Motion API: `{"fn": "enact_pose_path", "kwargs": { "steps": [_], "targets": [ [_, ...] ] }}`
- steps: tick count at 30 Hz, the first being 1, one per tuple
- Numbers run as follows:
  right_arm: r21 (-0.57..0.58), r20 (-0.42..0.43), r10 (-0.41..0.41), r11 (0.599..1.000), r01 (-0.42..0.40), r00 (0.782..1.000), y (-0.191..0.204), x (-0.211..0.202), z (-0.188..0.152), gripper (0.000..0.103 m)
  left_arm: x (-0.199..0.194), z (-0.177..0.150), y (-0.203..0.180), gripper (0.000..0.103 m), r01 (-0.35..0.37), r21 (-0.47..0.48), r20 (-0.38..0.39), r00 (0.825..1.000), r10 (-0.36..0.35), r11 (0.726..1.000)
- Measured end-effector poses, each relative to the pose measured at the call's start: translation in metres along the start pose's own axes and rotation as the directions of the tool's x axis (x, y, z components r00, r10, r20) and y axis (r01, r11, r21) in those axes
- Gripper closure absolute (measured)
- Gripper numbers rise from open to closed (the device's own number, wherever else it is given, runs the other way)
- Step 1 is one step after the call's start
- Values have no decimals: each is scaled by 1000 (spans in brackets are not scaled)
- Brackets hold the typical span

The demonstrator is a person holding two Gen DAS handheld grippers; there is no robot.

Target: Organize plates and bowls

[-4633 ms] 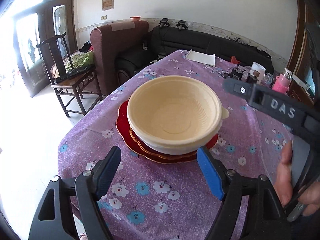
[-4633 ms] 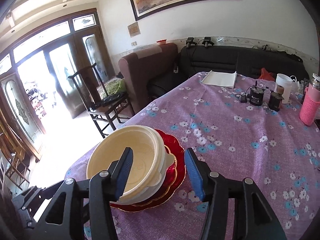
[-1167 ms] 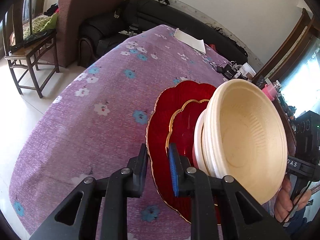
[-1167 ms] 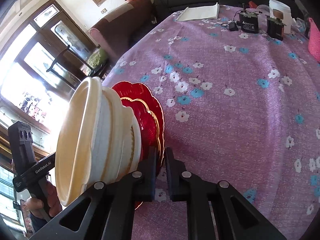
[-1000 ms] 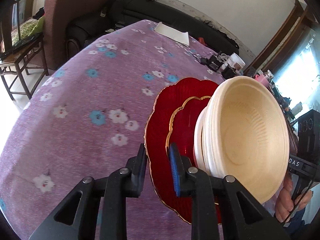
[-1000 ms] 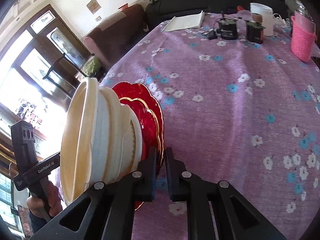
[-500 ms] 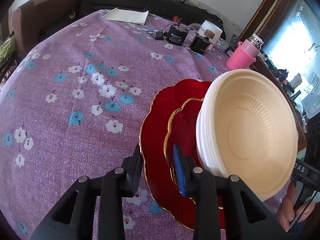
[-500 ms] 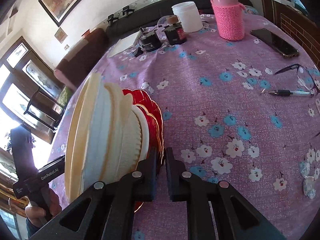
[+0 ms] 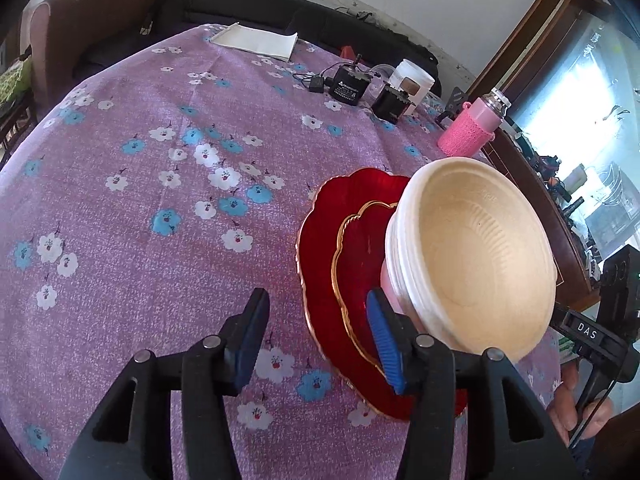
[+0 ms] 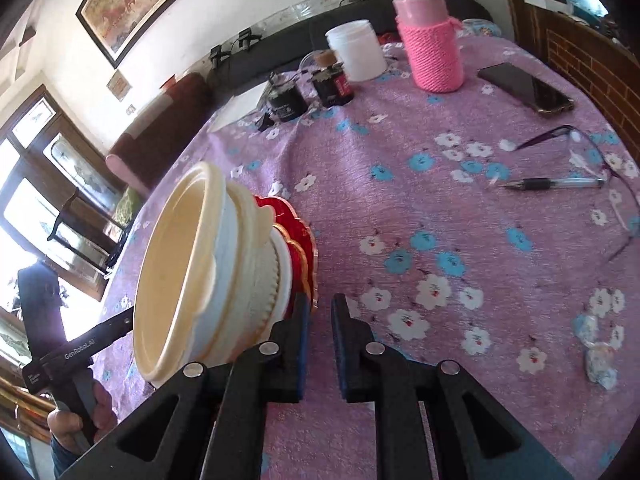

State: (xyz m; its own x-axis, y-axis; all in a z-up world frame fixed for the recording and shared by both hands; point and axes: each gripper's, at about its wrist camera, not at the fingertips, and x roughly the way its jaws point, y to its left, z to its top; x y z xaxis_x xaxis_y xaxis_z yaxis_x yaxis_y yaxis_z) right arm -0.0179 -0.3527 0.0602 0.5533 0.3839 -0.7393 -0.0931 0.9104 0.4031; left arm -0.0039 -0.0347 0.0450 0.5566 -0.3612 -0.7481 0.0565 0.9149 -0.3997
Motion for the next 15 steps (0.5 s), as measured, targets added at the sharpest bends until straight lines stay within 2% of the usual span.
{"fn": "enact_pose_path", "kwargs": {
  "steps": [2,4,6,7,8,9,10,12,15],
  "targets": [
    [7,32,-28,1000,28,999,-4,-13,-7,90,-15,-11,2,50,-2,6,31,1000,2,1000],
    [-9,98,-86,996,87,991,-1,-31,-22,90,-32,-26,-3,45,-24,41,85,996,21,999],
    [-30,167,-122,991,129,978,6,-44,-38,84,-48,-48,-15,34,-76,103,169,984,58,992],
    [-45,222,-148,986,162,964,14,-51,-51,74,-55,-58,-21,30,-108,126,216,973,79,986],
    [-56,275,-156,982,178,949,20,-56,-62,56,-61,-69,-27,21,-139,150,267,959,95,979],
    [-65,324,-158,980,189,933,26,-60,-73,47,-66,-80,-33,15,-169,178,312,944,107,969],
    [-74,366,-164,976,204,916,33,-62,-84,35,-70,-91,-41,13,-204,215,359,926,117,955],
    [-94,406,-178,967,235,896,44,-63,-100,35,-71,-104,-53,5,-256,275,396,909,134,927],
    [-126,431,-179,959,256,884,57,-61,-110,31,-67,-116,-58,2,-260,320,375,918,130,911]
  ]
}}
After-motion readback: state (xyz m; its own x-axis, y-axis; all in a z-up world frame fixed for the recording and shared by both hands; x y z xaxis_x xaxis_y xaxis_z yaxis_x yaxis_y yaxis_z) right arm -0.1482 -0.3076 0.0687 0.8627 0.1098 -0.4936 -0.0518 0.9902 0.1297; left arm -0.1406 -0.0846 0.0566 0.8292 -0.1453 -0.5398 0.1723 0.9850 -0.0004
